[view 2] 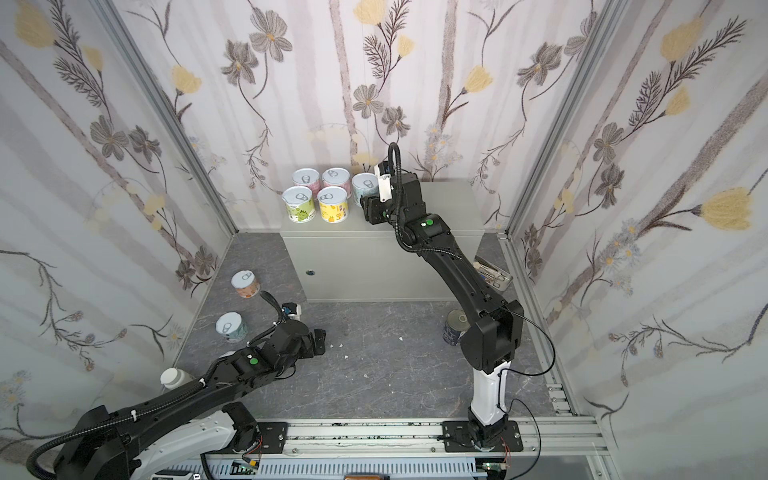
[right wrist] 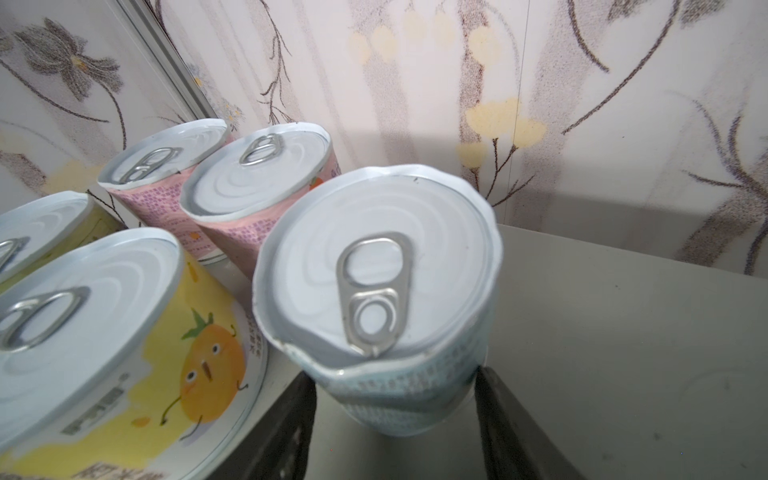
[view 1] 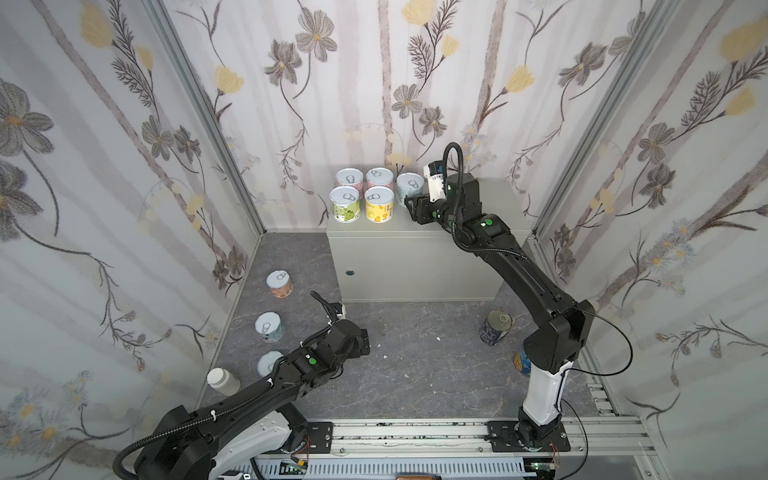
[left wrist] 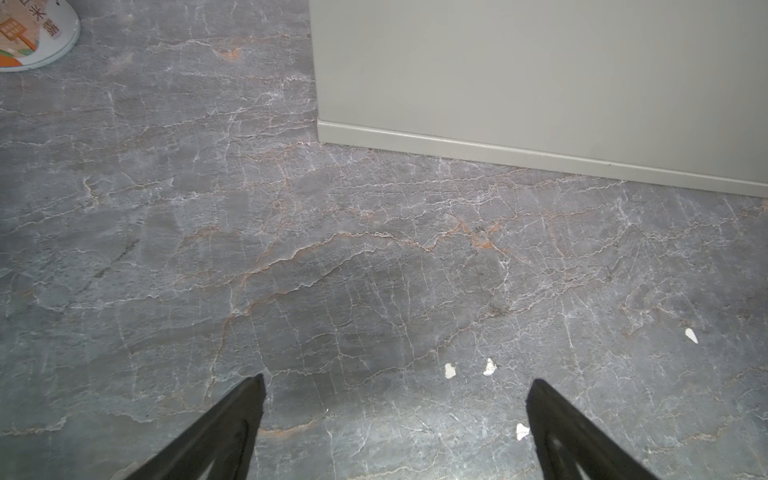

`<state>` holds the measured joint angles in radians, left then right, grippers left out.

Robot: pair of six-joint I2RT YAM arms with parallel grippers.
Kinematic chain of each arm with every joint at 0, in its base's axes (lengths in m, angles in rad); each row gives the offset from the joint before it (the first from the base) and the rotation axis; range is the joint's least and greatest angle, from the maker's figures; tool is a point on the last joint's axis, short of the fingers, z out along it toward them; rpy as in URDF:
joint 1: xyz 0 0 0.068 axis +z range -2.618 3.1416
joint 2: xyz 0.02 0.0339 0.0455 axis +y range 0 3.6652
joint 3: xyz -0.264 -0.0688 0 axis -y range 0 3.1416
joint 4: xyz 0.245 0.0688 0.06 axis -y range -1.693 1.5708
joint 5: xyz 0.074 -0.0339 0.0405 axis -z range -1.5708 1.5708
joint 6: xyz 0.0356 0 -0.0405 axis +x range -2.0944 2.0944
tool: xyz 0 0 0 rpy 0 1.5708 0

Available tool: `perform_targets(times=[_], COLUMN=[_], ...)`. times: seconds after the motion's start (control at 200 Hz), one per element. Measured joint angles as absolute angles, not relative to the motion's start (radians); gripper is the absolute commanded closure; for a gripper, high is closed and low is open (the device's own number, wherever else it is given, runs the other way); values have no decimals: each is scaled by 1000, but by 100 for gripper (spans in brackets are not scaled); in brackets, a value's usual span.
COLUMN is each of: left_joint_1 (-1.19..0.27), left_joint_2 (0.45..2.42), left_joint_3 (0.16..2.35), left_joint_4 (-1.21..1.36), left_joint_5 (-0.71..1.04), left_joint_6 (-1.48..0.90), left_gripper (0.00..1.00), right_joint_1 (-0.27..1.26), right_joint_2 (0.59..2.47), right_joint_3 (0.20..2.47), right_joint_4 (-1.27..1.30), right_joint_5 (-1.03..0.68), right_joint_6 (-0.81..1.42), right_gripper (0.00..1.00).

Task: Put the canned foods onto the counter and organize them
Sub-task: 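Lower the teal can beside the pink cans and open the right gripper, then withdraw the right gripper down while the left gripper reaches toward the orange-labelled can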

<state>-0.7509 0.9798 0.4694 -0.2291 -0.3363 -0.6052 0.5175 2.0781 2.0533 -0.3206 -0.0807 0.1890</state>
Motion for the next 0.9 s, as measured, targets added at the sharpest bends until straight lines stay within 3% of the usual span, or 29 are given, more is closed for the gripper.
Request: perform_targets(times=[0.565,0.899], left_joint_1=[-745,-665], left_joint_2=[973,847], left_joint_3=[466,574], left_joint_4=[-227,-289], left_joint_5=[-336,-338], left_joint_6=[-606,-603], left_gripper=[0,0], right_joint_1=[505,505], right_joint_2=[2105,2041], right_joint_3=[2094,2088], right_joint_4=[-335,-358], right_joint_5=[-94,-127], right_joint_6=[181,156], right_gripper=[36,25])
